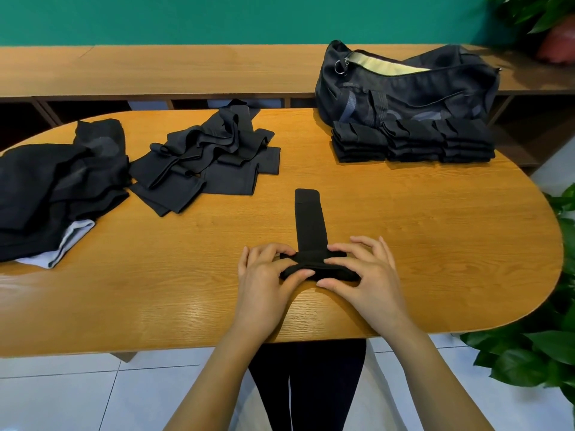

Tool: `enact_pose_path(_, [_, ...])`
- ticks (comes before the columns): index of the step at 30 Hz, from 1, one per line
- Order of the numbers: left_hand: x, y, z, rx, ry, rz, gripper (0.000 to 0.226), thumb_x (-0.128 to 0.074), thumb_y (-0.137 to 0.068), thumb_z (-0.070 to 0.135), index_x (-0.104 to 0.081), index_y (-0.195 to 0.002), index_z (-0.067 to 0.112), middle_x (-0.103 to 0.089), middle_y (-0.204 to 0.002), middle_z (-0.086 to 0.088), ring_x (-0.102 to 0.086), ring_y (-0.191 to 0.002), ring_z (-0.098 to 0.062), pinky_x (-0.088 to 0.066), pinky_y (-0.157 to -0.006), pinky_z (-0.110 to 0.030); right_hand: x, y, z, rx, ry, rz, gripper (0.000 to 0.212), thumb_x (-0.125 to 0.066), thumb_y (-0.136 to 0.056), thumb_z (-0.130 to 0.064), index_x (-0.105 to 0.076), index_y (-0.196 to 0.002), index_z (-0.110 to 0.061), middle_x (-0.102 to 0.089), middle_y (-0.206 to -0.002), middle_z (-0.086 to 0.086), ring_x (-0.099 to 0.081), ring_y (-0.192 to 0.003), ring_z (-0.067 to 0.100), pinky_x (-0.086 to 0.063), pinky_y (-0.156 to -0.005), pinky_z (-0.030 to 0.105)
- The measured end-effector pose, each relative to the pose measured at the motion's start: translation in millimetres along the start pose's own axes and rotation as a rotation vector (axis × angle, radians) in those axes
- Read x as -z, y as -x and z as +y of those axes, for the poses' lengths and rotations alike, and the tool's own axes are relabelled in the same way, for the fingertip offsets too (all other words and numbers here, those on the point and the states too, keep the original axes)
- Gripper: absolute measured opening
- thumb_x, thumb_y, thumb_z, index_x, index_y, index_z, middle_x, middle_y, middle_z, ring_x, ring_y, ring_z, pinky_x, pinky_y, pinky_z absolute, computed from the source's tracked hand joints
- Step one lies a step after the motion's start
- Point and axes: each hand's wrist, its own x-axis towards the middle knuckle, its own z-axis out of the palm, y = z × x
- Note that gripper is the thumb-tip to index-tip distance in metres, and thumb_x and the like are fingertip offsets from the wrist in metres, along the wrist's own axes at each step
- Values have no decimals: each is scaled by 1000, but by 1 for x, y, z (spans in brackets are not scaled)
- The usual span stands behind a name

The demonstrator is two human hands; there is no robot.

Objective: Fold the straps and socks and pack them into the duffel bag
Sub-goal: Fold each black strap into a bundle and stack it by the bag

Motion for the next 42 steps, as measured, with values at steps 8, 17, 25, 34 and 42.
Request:
enact_pose_path(8, [1,2,2,-8,5,9,57,-42,-79,68,-74,-105,29,-53,-112,19,-42,-117,-4,-8,-118,-41,0,-2,1,-7,-24,-9,42,-46,-84,-62,-74,-92,-33,-60,-119,-27,-36,-129,4,-9,-120,43])
enact_pose_path(17, [0,1,3,9,3,20,62,-39,-76,70,-76,-100,26,-56,-114,17,-42,-119,-5,-8,-116,-37,1,-2,2,-35,-59,-17,55,-40,-81,-77,-74,-93,-35,-52,-125,-32,-31,-133,4,-14,-118,50])
enact_pose_path(25, [0,0,2,33,51,29,61,-38,-78,69,-75,-102,26,-58,-112,16,-42,-114,-1,-13,-117,-42,0,-1,2,2,-7,-9,51,-56,-74,-73,-74,-102,-34,-45,-137,-29,-20,-141,6,-5,-119,43])
enact_pose_path(34, [0,2,-2,-23,-33,-14,47,-58,-74,67,-72,-107,35,-56,-122,17,-40,-125,-6,-2,-118,-44,5,-1,-1,-33,-93,5,27,-52,-81,-59,-68,-95,-42,-44,-134,-36,-20,-139,4,-9,-118,48])
enact_pose_path(42, [1,1,2,25,33,1,53,-46,-74,66,-75,-99,30,-57,-123,20,-38,-124,0,10,-117,-55,6,-2,-1,-70,-105,-22,32,-56,-74,-67,-68,-93,-44,-40,-130,-42,-17,-138,-1,-4,-119,44])
